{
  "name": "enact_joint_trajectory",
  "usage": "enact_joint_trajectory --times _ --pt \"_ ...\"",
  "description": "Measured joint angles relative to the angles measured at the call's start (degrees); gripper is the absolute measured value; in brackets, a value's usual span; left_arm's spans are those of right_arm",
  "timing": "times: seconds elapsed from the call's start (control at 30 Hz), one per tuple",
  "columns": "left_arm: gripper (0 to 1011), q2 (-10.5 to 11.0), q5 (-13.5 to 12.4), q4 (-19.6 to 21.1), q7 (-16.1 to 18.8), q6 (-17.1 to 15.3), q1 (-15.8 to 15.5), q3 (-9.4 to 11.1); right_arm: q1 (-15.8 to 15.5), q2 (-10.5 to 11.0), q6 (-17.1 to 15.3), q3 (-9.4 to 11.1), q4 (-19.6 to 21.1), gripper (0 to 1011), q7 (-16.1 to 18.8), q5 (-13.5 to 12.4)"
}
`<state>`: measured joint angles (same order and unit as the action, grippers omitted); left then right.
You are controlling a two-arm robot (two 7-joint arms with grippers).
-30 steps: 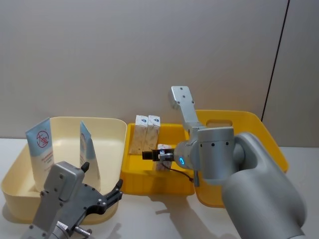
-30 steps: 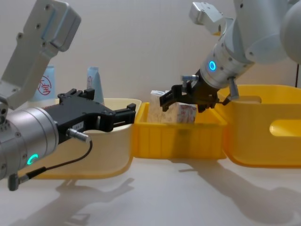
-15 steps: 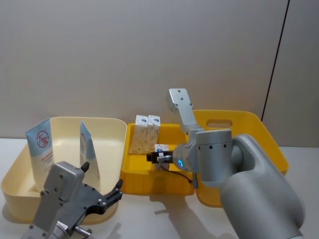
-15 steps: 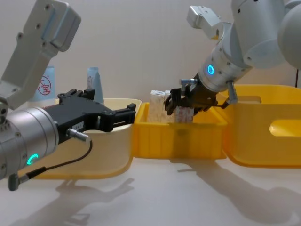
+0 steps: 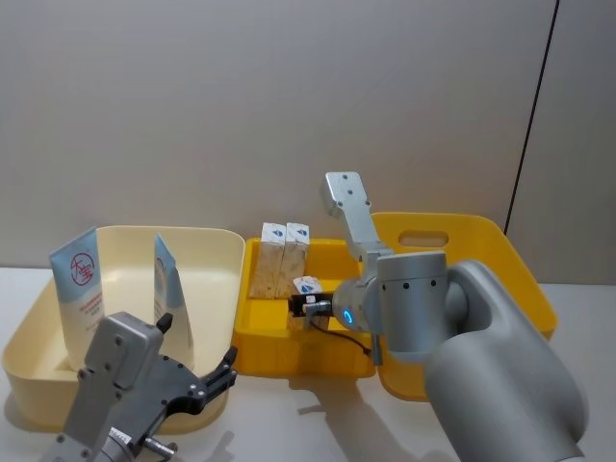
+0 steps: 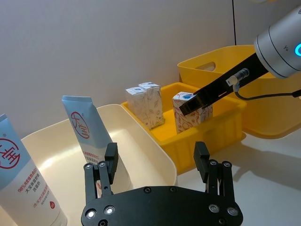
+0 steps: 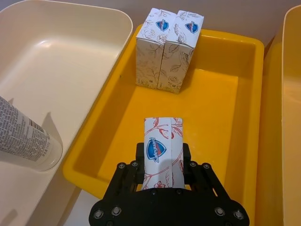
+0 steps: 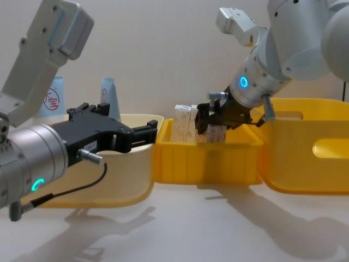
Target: Bimanual collaborative sorting of washing and personal care products
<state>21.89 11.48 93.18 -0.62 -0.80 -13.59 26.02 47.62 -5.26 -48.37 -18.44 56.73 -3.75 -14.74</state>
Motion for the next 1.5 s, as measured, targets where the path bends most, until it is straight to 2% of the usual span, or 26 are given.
enact_joint_trajectory --times 1.5 --pt "1003 0.0 0.0 0.0 0.0 0.0 0.0 0.0 0.0 0.0 0.1 -0.1 -0.1 403 0.0 0.0"
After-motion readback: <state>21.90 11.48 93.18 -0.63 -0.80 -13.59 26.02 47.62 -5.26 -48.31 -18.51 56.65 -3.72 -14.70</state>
